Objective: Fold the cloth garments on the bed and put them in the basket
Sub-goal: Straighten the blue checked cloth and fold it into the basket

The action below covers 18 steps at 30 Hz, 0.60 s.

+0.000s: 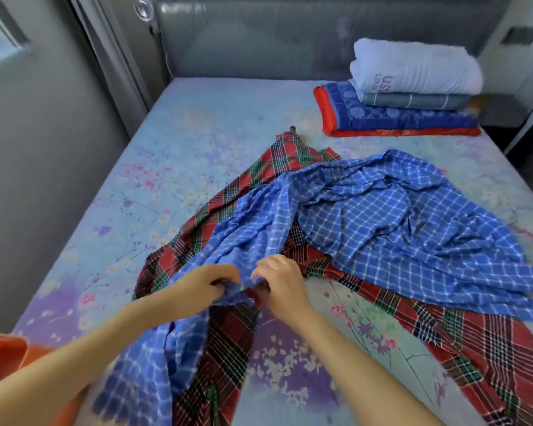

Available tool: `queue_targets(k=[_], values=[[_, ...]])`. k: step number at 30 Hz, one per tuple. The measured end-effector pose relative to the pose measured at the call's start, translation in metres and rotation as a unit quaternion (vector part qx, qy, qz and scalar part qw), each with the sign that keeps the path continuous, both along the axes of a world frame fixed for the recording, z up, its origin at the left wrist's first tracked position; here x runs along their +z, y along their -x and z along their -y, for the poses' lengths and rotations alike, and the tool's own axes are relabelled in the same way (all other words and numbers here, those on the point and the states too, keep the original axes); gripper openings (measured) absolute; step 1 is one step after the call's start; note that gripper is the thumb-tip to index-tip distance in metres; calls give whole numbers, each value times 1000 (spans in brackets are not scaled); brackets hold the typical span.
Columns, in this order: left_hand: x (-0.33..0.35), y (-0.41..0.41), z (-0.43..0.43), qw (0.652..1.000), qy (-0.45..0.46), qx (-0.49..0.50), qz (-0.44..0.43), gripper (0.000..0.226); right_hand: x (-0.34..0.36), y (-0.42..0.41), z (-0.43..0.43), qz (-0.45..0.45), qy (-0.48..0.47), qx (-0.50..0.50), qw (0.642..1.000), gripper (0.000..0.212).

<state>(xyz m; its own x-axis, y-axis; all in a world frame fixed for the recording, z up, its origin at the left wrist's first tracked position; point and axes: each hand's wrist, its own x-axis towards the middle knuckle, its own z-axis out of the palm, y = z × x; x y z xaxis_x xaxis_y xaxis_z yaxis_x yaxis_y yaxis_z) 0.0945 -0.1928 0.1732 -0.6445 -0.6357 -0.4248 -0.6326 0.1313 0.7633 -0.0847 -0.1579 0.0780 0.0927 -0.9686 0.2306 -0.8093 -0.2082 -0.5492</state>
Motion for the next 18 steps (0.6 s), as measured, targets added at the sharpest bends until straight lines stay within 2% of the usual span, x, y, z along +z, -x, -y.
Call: queue_targets(k=[2, 5, 6, 9, 11, 13, 15, 17, 18], values=[[46, -12, -3, 993, 14, 98, -62, 47, 26, 1, -4, -20, 46, -12, 999, 48], [114, -22, -17, 977, 39, 153, -141, 16, 66, 13, -11, -50, 96, -60, 992, 62], [139, -28, -27, 973, 60, 152, -161, 8, 84, 18, -19, -67, 110, -71, 989, 59], [181, -50, -39, 959, 112, 183, -187, 11, 113, 42, -40, -146, 112, -118, 976, 43], [199, -70, -46, 943, 126, 230, -206, 18, 130, 61, -61, -157, 54, -149, 975, 34], [211, -89, -54, 922, 132, 283, -229, 33, 143, 78, -86, -137, 19, -187, 972, 32], [217, -104, -65, 905, 125, 320, -251, 39, 160, 89, -114, -71, 3, -228, 971, 35], [221, -108, -78, 899, 127, 335, -250, 23, 187, 82, -142, 16, 27, -251, 968, 30], [224, -104, -90, 904, 144, 327, -236, 16, 205, 71, -159, 48, 60, -255, 964, 33]])
